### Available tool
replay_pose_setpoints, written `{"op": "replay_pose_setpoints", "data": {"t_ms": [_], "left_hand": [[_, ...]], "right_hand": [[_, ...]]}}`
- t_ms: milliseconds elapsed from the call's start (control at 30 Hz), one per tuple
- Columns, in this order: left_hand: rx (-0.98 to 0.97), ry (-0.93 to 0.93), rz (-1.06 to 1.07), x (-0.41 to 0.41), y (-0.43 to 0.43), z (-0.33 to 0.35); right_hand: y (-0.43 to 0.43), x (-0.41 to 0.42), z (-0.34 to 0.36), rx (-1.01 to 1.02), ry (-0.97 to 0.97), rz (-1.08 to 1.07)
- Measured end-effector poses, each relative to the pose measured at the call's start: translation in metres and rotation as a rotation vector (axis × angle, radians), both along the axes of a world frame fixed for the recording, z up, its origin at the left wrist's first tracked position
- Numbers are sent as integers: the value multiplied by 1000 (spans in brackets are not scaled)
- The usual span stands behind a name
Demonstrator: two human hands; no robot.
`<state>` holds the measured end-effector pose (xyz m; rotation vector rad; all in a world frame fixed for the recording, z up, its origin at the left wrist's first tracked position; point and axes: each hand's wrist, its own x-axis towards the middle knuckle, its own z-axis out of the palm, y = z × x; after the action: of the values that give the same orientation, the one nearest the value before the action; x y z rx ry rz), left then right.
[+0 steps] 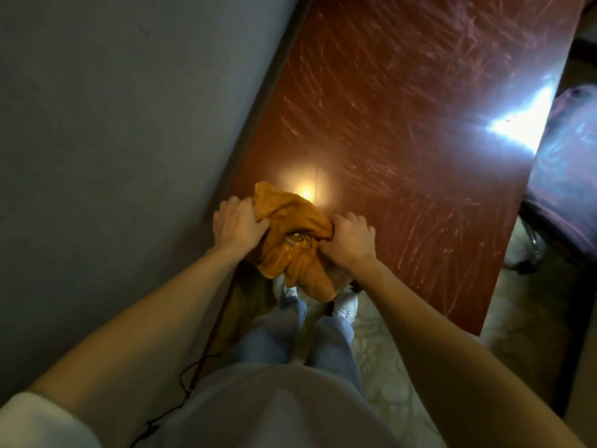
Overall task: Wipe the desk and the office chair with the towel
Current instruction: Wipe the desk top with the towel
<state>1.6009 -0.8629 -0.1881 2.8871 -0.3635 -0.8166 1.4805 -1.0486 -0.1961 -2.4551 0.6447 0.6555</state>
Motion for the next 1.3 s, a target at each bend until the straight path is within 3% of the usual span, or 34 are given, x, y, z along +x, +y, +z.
{"op": "replay_pose_setpoints", "data": {"t_ms": [100, 200, 300, 433, 500, 600, 700, 767, 867, 967, 1200, 1300], "left_hand": [[-72, 51, -40, 7, 9, 2], [-120, 97, 24, 21, 19, 9], [-116, 33, 41, 36, 21, 23], [-144, -81, 5, 59, 3, 47], [-200, -156, 2, 73, -9, 55], [-343, -285, -91, 82, -26, 55], [-424, -362, -359, 72, -35, 39], [-392, -319, -564, 64, -35, 19], [-269, -204, -720, 56, -28, -16], [-141, -157, -738, 58, -19, -40], [-12, -208, -542, 3, -12, -42], [-12, -308, -587, -1, -15, -30]], "right_hand": [[4, 1, 7, 6, -88, 46], [6, 3, 13, 210, -118, -13], [11, 8, 18, 349, -69, -77], [17, 21, 26, 432, -149, -251], [16, 29, 30, 415, -198, -363], [14, 38, 33, 148, -270, -420], [21, 35, 32, -96, -481, -253], [32, 33, 23, -39, -567, -97], [60, 25, -1, 75, -352, 32], [75, 6, -30, -49, -161, 180], [17, -21, -32, -144, -231, 524], [-4, -28, -22, -125, -280, 521]]}}
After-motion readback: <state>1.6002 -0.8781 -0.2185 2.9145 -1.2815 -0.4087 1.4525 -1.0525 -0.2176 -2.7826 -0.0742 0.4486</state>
